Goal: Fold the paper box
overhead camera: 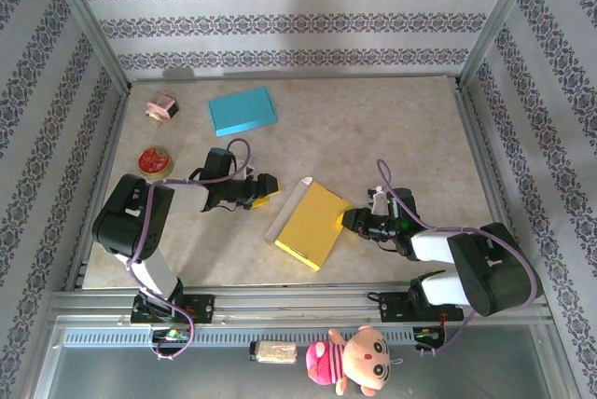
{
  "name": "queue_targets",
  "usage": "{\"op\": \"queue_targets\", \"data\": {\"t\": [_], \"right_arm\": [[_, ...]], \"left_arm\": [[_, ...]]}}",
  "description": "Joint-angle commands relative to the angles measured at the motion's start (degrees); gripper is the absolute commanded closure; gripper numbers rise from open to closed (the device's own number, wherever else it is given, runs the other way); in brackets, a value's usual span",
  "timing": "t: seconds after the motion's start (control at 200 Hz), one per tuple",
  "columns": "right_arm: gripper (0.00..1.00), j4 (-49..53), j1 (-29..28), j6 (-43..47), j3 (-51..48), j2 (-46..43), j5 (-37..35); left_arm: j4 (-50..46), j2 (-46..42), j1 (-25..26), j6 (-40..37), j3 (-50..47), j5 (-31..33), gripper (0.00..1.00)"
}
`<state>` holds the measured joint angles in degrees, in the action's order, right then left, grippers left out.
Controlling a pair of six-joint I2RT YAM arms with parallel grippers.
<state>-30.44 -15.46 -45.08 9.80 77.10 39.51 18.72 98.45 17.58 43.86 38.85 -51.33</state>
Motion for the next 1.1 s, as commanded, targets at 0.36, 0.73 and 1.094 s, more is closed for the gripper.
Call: {"op": "queue_targets", "data": {"t": [0.36,0.73,1.094], "right_arm": [[0.91,1.8,0.6,1.8,1.0,4.9,-1.7],[0.65,8.2,-5.2,2.1,5.2,0.2,-5.0],[0.46,25.7,-11.2,9.7,12.2,-13.6,-21.6]], "left_arm": [[11.6,4.4,4.4,8.1,-3.9,-8.5,0.63],[-18.2,-4.5,5.1,-14.1,8.0,0.5,1.00],[-47.0,-6.5,7.2,-44.2,27.2,17.2,1.00]]}}
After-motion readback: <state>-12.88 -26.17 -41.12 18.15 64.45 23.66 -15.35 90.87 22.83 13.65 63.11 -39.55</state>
